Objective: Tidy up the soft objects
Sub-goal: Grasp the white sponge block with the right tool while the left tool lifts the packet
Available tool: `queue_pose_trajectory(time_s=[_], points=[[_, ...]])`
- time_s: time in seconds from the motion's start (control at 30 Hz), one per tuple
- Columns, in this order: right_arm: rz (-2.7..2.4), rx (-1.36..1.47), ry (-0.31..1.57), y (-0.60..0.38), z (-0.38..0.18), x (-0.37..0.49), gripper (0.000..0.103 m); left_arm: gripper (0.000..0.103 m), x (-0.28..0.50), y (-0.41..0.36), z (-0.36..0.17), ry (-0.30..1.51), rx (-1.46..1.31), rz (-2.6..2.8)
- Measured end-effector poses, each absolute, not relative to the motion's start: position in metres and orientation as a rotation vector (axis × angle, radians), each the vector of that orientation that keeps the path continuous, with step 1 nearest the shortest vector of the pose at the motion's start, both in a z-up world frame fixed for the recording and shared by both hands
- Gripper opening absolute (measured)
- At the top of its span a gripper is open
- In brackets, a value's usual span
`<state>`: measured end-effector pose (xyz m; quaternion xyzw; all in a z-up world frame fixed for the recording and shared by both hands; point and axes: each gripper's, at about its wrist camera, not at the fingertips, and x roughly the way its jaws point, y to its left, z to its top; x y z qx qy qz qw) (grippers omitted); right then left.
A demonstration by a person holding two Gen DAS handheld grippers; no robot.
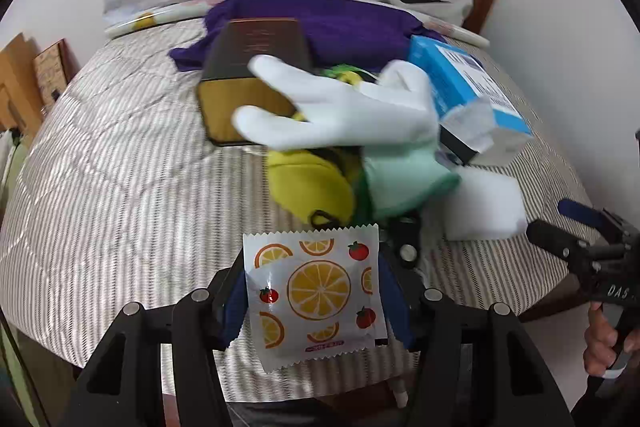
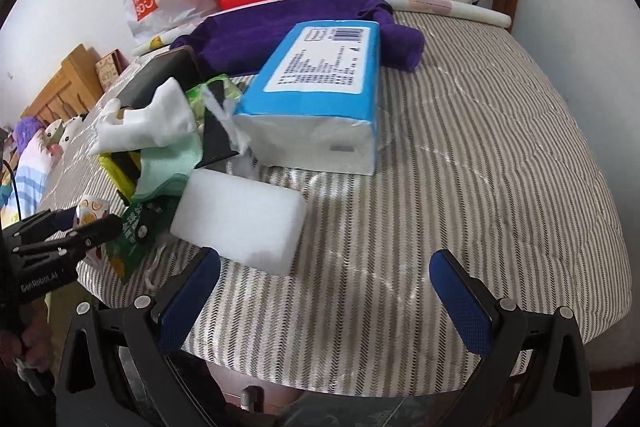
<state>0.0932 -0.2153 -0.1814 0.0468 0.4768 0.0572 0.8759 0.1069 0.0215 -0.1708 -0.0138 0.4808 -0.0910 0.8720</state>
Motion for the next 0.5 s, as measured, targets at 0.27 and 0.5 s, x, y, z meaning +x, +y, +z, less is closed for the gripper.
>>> queue_pose_trajectory(time_s=[0.27,0.5], points=[[0.195,0.168,1.019,-0.198,-0.192,0.099,0.103,0.056,0.110,0.039,-0.172,1.005,-0.062,-0.160],[0.211,0.236,1.027,-0.180,-0.199,0.107,0.103,0.056,0.109,0.041,-0.176,1.014,-0.084,-0.172]])
